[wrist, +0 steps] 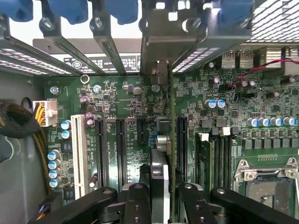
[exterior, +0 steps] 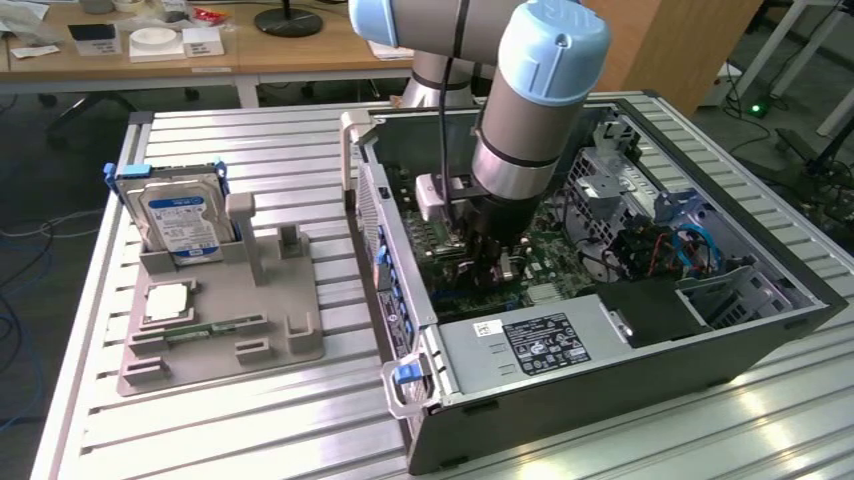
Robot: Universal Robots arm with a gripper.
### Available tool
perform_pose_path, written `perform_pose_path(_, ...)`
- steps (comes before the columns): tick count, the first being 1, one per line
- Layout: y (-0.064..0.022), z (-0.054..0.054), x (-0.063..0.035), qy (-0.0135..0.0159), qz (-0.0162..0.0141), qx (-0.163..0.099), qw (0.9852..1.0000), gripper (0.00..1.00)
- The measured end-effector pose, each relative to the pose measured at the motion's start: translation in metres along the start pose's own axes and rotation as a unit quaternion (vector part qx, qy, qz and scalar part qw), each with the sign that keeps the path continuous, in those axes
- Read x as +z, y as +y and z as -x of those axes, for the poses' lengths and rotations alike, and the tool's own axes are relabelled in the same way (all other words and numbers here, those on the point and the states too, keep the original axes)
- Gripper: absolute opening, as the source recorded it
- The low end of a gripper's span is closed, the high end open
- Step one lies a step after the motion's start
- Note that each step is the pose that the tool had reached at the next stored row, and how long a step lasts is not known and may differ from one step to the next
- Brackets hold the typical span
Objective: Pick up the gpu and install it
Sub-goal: 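Insert the gpu into the slot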
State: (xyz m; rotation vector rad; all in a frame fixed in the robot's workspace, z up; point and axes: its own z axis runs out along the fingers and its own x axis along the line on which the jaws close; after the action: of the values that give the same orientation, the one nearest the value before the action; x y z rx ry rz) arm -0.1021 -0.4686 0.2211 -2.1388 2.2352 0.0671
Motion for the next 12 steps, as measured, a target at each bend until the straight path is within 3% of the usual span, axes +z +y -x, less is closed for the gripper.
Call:
perform_pose_path(2,0.0001,-0.0002,0.0026,0.0012,0.0006,0.000,1.0000,0.28)
perform_pose_path(10,0.0001,-0.0001,0.0035,0.0004,0.0001,0.000,1.0000,0.28)
perform_pose_path(11,0.0002,0.0001,0.0046,-0.0012,-0.0006,0.000,1.0000,0.28)
perform_pose_path(12,0.0001,0.0002,0.0043,-0.0010,-0.0007,0.000,1.0000,0.29)
